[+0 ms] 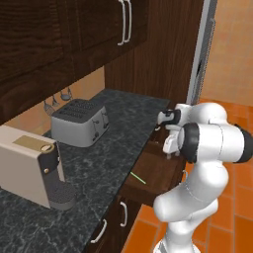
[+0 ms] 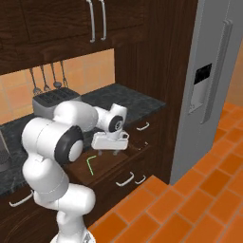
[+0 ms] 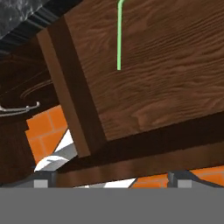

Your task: Take a straw from the drawer in front and place it inside the glass cup on the dining counter.

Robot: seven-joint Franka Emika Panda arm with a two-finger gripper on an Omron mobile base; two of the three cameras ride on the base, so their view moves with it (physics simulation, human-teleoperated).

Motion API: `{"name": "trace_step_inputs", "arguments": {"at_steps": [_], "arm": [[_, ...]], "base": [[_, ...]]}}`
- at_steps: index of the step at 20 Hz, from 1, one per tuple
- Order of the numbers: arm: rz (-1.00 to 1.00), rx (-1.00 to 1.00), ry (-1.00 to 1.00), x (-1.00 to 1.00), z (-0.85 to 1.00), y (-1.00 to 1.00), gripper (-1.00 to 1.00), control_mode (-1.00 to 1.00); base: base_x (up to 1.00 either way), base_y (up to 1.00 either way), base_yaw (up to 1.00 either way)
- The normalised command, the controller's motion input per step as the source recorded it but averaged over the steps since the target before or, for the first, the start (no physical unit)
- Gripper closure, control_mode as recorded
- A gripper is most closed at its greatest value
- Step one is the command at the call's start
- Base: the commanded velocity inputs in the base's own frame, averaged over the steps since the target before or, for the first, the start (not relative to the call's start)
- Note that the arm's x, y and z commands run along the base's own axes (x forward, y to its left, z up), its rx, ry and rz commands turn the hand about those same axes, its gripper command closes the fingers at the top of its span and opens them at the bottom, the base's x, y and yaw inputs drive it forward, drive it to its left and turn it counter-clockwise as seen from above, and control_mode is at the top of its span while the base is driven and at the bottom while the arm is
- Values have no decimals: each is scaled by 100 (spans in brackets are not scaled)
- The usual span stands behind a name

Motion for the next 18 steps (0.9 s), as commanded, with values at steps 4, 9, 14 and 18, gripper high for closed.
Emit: {"name": "trace_step_inputs", "arguments": {"at_steps": [4,9,14,18], "arm": [[18,0,1,6,-44,0,-100,-100],[4,0,0,0,-36,0,-100,-100],[0,0,0,0,-30,0,-100,-100],[0,0,0,0,-29,-1,-100,-100]], "base": [[0,0,0],[0,0,0],[0,0,0],[0,0,0]]}}
